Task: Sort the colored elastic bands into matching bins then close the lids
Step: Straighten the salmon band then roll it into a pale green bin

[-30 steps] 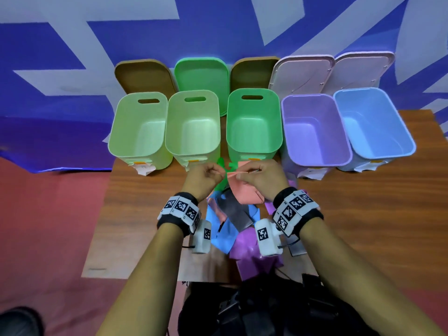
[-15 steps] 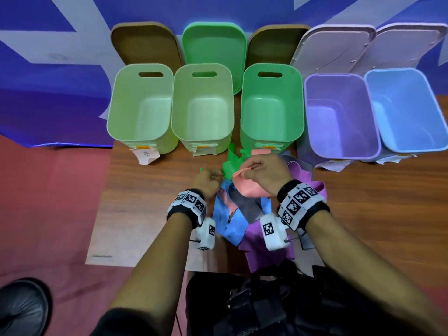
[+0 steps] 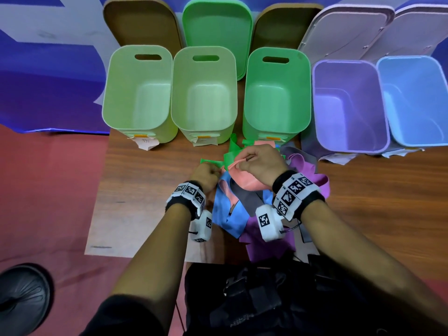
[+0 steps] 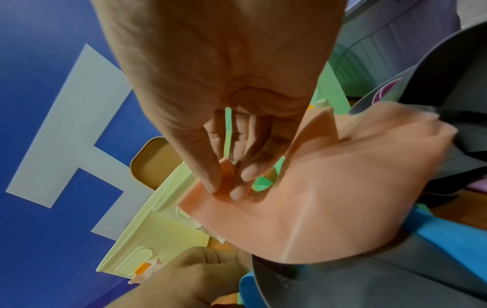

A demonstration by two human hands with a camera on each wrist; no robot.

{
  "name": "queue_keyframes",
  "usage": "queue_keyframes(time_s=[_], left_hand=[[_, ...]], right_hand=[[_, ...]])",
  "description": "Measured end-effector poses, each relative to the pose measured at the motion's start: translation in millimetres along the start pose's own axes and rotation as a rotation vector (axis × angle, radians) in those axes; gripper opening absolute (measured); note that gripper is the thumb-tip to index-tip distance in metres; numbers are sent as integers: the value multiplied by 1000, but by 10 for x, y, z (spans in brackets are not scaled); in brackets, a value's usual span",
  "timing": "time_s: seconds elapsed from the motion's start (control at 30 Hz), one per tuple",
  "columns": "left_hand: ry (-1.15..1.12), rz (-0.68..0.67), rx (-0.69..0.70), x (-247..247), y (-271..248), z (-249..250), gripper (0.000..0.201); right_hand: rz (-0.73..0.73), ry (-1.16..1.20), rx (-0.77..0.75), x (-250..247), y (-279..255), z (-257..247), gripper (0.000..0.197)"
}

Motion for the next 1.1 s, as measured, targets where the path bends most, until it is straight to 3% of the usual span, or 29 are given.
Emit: queue_keyframes(time_s=[0.17,0.33,0.43,0.63,0.83,1.0,1.1], left_hand=[[-2,56,-2,-65,-89,70,22],[-74,136,-26,-229,-197,155,11],[-147,209,-41,-365,-243,189,18],[-315,246,134,-569,-364,483,33],[-407,222,281,-774,-478,961,32],[-449,276,404,-926,-563,1298,36],[-507,299,447,-1017,-641,1507,27]], right_hand=[[11,-16,-26,-23,-20,-32,12],[33,19,-53,-44,-16,-45,13],[46,22,-85,-62,-33,-98,10],[94,35,-92,-169,-46,-189,12],[146,82,-127,-405,-81,-394,13],[236,210,-100,-680,-173,-449,21],[264,253,-105,-858,-275,-498,26]])
Point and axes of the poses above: each hand's wrist, its own y-axis towards the middle knuckle, its own x-axis out of the palm, z = x × y, the point moved 7 cm from there along y, towards the middle knuckle, and after that the axes turned 4 degrees about y, right-handed, at the moved point
